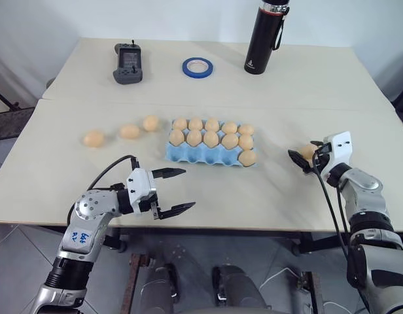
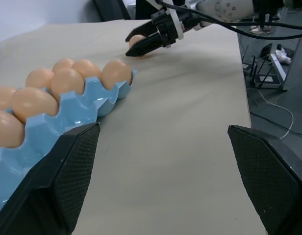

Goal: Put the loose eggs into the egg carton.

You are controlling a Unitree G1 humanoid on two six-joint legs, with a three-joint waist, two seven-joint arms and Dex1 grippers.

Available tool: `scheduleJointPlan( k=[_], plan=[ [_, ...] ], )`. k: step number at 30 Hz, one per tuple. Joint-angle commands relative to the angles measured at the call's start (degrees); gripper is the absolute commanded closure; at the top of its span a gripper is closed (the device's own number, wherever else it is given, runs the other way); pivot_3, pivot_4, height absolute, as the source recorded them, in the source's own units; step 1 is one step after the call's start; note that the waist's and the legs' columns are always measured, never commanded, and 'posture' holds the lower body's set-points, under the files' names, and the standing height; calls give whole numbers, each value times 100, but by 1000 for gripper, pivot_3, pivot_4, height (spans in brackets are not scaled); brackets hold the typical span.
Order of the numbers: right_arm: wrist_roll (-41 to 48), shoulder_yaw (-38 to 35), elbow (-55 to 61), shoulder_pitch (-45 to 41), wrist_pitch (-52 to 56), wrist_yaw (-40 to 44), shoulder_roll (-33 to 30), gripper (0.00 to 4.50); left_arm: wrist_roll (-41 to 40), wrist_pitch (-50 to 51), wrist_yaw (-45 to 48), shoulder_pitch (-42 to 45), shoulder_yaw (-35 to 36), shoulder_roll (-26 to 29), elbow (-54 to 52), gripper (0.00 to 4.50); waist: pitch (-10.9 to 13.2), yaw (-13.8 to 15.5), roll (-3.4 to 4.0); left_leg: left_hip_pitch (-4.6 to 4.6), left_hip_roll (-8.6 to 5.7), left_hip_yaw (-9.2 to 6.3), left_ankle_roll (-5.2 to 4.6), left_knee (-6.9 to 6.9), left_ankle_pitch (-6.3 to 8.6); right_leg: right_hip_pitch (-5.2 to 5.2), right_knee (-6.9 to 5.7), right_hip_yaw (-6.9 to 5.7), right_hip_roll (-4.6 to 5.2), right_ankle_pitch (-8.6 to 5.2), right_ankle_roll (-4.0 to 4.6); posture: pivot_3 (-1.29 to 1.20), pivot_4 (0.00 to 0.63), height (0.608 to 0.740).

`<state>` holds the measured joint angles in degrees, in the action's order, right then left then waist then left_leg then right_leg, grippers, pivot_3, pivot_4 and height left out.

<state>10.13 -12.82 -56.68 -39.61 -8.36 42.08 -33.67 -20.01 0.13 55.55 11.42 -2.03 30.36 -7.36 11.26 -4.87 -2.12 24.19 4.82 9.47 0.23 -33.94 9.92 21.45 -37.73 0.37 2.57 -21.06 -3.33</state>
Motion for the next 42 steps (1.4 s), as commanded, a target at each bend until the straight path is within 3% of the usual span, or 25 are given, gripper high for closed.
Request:
scheduleJointPlan(
  k=[1,3,5,8,15,24,31,42],
  plan=[
    [23,-49,-177,-147,-304,225,-123,1268,4,-24,-165,-117,207,92,-371,0,0,-1,0,1,0,0,0,0,0,0,0,0,0,0,0,0,150,740],
    [55,-36,-109,-129,-368,372,-98,2006,8,-20,-224,-182,270,113,-389,0,0,-1,1,1,2,0,-2,0,-1,1,0,0,-2,0,0,0,150,740],
    [113,-9,173,-71,-402,535,-34,2402,13,-26,-275,-257,329,130,-398,0,0,-5,1,0,2,-1,-1,0,-1,1,-1,0,-3,0,0,0,150,740],
    [320,58,1034,67,-214,796,170,2402,-21,-26,-385,-369,453,159,-381,0,2,-47,3,0,4,2,3,0,4,1,-2,3,-2,0,-1,0,150,740],
    [872,796,4127,483,1530,580,1119,2402,-104,-69,-538,-633,970,252,0,0,2,-92,4,-1,22,-7,7,8,8,9,-22,-6,-14,-3,6,0,150,740],
    [427,1385,4066,586,1482,471,1417,2402,-63,-45,-699,-770,1160,206,-5,0,2,8,4,7,-1,-4,4,34,14,11,5,-14,18,-4,9,0,150,740],
    [350,1509,3890,537,1244,571,1500,39,-110,0,-878,-834,1192,167,-131,0,2,-31,4,4,3,-1,8,55,11,19,10,-12,6,-8,14,0,150,740],
    [1026,1059,5062,1404,824,1449,930,39,-141,75,-1198,-1075,1523,196,-164,0,2,25,4,5,3,-4,8,55,11,17,14,-14,5,-8,14,0,150,740]
  ],
)
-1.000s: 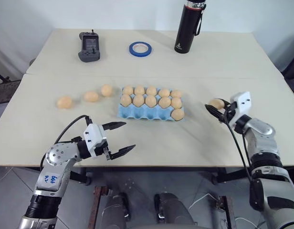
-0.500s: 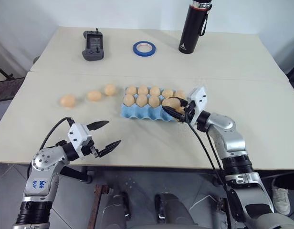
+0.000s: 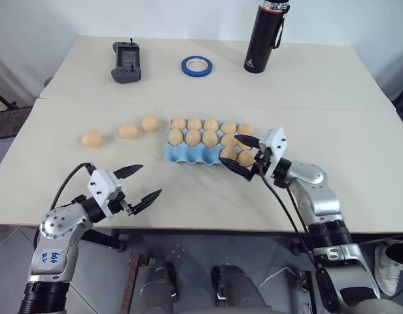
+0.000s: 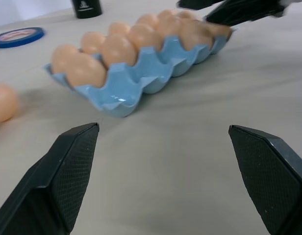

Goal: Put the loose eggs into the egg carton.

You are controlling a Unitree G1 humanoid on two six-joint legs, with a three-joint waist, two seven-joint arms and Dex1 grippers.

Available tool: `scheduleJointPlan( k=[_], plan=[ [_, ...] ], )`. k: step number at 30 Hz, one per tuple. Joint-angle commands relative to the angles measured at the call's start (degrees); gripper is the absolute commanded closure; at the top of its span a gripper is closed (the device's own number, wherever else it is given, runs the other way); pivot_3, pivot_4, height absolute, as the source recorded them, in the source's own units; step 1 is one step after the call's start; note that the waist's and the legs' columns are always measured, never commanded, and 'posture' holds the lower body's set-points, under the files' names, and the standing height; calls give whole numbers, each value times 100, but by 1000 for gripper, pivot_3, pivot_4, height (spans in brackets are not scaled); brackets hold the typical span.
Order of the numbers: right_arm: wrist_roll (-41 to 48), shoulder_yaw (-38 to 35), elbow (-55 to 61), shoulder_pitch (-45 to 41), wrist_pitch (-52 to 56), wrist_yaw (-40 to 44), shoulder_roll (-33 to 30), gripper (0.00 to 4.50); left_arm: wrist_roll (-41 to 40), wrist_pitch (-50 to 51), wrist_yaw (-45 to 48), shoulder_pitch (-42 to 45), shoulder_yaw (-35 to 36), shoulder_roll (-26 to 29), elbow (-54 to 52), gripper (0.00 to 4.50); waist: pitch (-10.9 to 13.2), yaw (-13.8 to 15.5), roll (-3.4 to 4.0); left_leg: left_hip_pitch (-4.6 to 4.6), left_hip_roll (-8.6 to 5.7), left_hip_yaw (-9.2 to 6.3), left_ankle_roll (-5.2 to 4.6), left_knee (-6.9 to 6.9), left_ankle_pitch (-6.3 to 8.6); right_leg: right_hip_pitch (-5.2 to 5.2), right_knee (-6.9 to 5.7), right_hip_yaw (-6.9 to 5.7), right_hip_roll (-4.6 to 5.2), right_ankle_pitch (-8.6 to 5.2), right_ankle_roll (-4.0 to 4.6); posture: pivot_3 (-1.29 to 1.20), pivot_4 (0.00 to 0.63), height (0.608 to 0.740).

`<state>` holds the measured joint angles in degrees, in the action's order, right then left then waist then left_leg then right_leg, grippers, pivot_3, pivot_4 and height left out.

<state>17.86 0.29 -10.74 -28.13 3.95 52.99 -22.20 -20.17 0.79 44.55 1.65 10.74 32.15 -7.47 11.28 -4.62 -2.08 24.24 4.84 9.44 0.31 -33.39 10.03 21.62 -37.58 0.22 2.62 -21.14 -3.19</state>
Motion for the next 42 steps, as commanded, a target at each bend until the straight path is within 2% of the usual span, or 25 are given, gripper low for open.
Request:
scheduleJointPlan(
  k=[1,4,9,14,20,26,29,34,41,42],
  plan=[
    [242,-259,539,410,-570,505,-324,39,-152,23,-129,-132,313,11,-142,0,0,-1,0,-1,0,-1,0,0,1,-3,4,0,0,0,0,0,150,740],
    [219,-320,595,934,-960,752,-600,39,-318,171,-390,-230,611,-90,-141,0,0,-7,-1,-1,0,0,-2,1,2,-5,7,-1,0,0,0,0,150,740],
    [372,-477,804,1337,-942,574,-615,39,-440,347,-883,-241,848,-357,-271,0,0,-41,-1,-7,2,-1,-3,-6,1,-8,0,4,-3,0,0,0,150,740],
    [298,-394,1082,1439,-931,315,-535,39,-354,560,-1298,351,738,-516,-77,0,0,-16,-1,-6,4,-8,-2,-22,1,-10,-5,0,-5,1,-1,0,150,740],
    [366,-388,1291,1410,-795,120,-513,39,153,836,-1769,2539,246,-593,1471,0,-1,142,-4,0,-4,-21,-3,-42,-1,-21,-5,-12,-1,9,-9,0,150,740],
    [490,-442,1541,1386,-619,29,-541,39,926,614,-1709,4733,-368,-659,4393,0,0,174,-6,7,-6,-3,-1,-43,-10,-10,-3,-2,-9,11,-18,0,150,740],
    [504,-437,1725,1449,-558,-82,-517,39,1234,271,-1756,5505,-517,-703,5737,0,3,151,-10,8,-2,4,-8,-44,-21,-4,-4,5,-18,8,-22,0,150,740],
    [531,-470,1987,1566,-470,-307,-488,39,1529,56,-1762,6232,-610,-829,7157,0,5,151,-15,8,0,16,0,-46,-14,1,-5,12,-21,-5,-32,0,150,740],
    [540,-485,2161,1611,-415,-538,-470,39,1852,271,-1963,6662,-676,-905,8002,0,16,152,-33,14,-3,18,8,-63,-2,4,-15,11,-15,-6,-34,0,150,740],
    [545,-476,2174,1600,-408,-554,-466,11,1866,301,-1985,6693,-660,-916,8050,181,16,151,-33,14,-3,17,15,-64,3,4,-17,11,-14,-6,-34,0,150,740]
  ],
)
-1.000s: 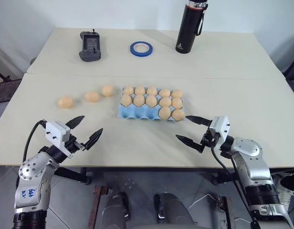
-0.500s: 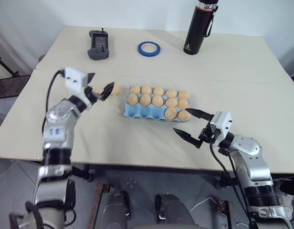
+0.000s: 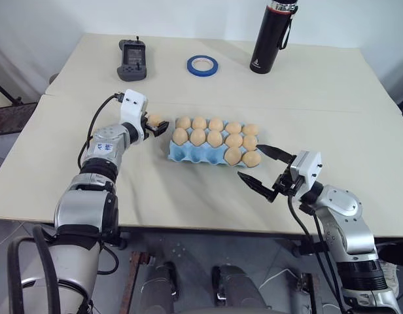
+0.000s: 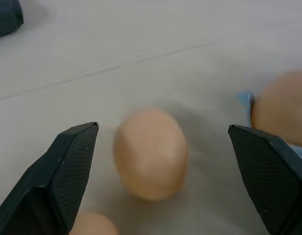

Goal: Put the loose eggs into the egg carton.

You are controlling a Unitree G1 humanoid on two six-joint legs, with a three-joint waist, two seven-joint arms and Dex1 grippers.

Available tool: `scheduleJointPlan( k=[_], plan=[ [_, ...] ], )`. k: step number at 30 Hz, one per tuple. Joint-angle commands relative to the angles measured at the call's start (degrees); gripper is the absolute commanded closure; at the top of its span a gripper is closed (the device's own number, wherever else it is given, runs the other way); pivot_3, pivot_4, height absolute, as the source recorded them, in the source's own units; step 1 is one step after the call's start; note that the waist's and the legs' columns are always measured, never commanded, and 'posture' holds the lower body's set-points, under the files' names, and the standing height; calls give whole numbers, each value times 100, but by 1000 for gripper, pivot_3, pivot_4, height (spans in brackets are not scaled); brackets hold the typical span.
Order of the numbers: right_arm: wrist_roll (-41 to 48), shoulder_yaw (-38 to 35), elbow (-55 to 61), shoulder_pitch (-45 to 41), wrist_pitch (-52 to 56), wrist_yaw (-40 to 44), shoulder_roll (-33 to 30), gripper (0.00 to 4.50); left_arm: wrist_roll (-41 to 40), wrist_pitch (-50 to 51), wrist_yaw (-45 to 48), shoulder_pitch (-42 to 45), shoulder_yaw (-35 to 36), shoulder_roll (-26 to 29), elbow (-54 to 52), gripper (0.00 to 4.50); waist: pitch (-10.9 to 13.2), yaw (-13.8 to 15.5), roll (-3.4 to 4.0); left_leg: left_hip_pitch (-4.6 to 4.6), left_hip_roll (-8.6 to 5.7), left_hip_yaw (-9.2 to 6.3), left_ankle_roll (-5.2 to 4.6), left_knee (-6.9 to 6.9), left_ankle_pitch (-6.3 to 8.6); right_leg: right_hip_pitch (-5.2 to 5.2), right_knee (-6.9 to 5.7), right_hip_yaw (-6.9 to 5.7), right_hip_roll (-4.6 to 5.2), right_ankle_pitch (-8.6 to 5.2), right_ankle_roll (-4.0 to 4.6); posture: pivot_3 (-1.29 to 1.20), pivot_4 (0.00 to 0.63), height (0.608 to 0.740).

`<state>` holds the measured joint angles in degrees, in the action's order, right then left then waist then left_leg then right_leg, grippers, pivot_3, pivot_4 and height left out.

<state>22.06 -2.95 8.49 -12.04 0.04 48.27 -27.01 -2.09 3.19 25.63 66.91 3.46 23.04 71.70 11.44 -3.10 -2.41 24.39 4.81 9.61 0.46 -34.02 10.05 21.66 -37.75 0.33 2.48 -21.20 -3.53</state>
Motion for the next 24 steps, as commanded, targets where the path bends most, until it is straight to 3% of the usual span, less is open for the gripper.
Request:
scheduleJointPlan(
  k=[1,9,12,18,24],
  plan=[
    [127,-141,259,-17,-10,-96,17,0,72,77,-105,190,75,-10,169,377,0,0,0,0,0,-1,1,-1,1,0,-1,-1,0,0,0,0,150,740],
    [185,-47,353,-55,24,-51,40,0,168,226,-84,226,61,-42,289,2666,0,5,0,0,0,-3,-3,-4,-3,0,-7,-3,-1,0,0,0,150,740],
    [206,-36,366,-78,44,-46,39,0,186,177,-105,262,86,-10,295,3230,0,2,0,0,0,-3,-3,-7,-3,0,-10,-3,-1,0,0,0,150,740],
    [208,-50,363,-60,66,-49,27,0,9,-438,435,425,260,93,113,3315,1,8,-3,1,0,-3,-3,-9,-3,0,-12,-6,-1,0,0,0,150,740],
    [215,-140,340,-69,103,-57,-22,0,-343,-770,2249,377,320,213,-662,3315,2,11,-3,3,1,2,-3,-9,-4,1,-11,-22,-4,0,0,0,150,740]
  ],
)
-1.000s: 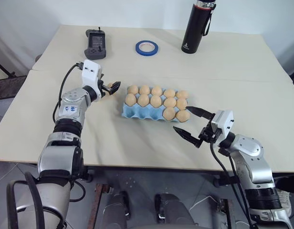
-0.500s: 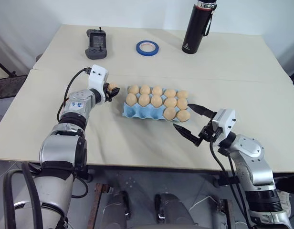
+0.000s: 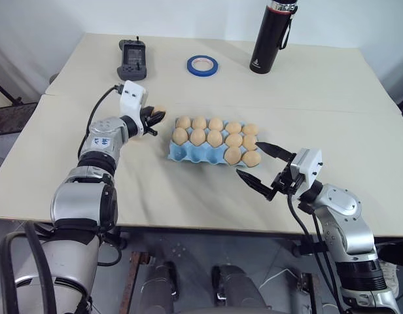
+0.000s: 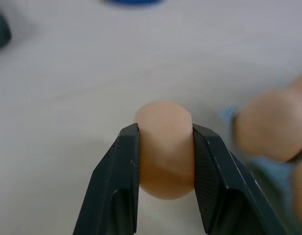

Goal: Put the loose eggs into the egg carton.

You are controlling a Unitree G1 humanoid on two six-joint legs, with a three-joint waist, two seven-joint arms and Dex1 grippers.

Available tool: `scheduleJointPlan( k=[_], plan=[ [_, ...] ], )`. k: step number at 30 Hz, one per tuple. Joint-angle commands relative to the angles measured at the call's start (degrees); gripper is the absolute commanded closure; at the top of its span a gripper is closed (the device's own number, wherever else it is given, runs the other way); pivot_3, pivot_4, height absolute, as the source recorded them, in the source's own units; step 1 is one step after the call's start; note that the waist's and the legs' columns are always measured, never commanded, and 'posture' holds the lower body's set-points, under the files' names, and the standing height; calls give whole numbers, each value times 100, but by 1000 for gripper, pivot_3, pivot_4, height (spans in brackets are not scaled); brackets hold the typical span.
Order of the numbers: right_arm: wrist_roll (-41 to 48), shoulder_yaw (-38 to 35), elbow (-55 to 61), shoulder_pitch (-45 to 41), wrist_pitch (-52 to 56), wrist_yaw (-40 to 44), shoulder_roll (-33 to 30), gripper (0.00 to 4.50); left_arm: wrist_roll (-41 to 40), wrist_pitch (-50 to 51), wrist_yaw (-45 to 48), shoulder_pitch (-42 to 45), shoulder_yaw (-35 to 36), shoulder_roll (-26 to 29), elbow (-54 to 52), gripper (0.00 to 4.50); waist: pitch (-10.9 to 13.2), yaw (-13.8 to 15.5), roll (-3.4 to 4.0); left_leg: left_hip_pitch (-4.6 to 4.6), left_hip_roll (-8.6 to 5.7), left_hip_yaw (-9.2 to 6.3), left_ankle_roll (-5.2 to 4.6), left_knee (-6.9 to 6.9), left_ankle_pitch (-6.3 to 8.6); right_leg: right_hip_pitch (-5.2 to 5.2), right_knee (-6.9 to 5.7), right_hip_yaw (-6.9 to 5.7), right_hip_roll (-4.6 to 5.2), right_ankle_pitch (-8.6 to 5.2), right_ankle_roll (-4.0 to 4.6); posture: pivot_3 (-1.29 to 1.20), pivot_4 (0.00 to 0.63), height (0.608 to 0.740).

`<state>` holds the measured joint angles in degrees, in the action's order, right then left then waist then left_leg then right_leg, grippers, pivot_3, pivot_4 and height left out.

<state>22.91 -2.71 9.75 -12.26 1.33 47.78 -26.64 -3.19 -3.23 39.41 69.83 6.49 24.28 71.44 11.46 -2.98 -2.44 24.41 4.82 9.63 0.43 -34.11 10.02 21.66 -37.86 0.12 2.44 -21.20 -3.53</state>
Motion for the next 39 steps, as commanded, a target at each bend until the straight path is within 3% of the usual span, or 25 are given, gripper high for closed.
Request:
scheduleJointPlan(
  k=[1,5,10,25,33,39],
  plan=[
    [128,-180,194,-50,-32,-3,-71,0,-284,-3,1217,-33,-44,96,-899,3315,0,-2,0,0,0,3,1,1,0,0,0,-2,-1,0,0,0,150,740],
    [90,-211,136,-46,-62,-16,-87,0,-577,481,2213,-827,-313,19,-2425,3315,-1,-17,2,-7,2,16,-7,3,-3,0,-3,-2,-1,0,0,0,150,740],
    [9,-223,63,-95,-124,-129,-34,0,-670,978,2411,-1633,-689,-211,-3726,3315,-1,-11,1,-10,10,10,-14,-8,-9,-2,-15,28,-6,0,0,0,150,740],
    [-57,-215,250,-15,-190,-405,17,0,-555,762,2337,-1605,-1106,-884,-3418,3315,-1,-16,2,-10,4,-8,-24,-17,-11,-13,-19,24,2,5,-2,0,150,740],
    [-71,-146,174,-94,-251,-429,54,0,-597,485,2214,-1735,-991,-791,-3330,833,-1,-12,2,-9,1,-10,-25,-18,-11,-14,-18,23,5,4,-2,0,150,740],
    [-45,-20,-27,-287,-291,-256,83,0,-933,619,2317,-2339,-625,-181,-4250,833,-1,-46,2,-11,12,-8,-20,-12,-14,-12,-20,24,-4,3,0,0,150,740]
  ],
)
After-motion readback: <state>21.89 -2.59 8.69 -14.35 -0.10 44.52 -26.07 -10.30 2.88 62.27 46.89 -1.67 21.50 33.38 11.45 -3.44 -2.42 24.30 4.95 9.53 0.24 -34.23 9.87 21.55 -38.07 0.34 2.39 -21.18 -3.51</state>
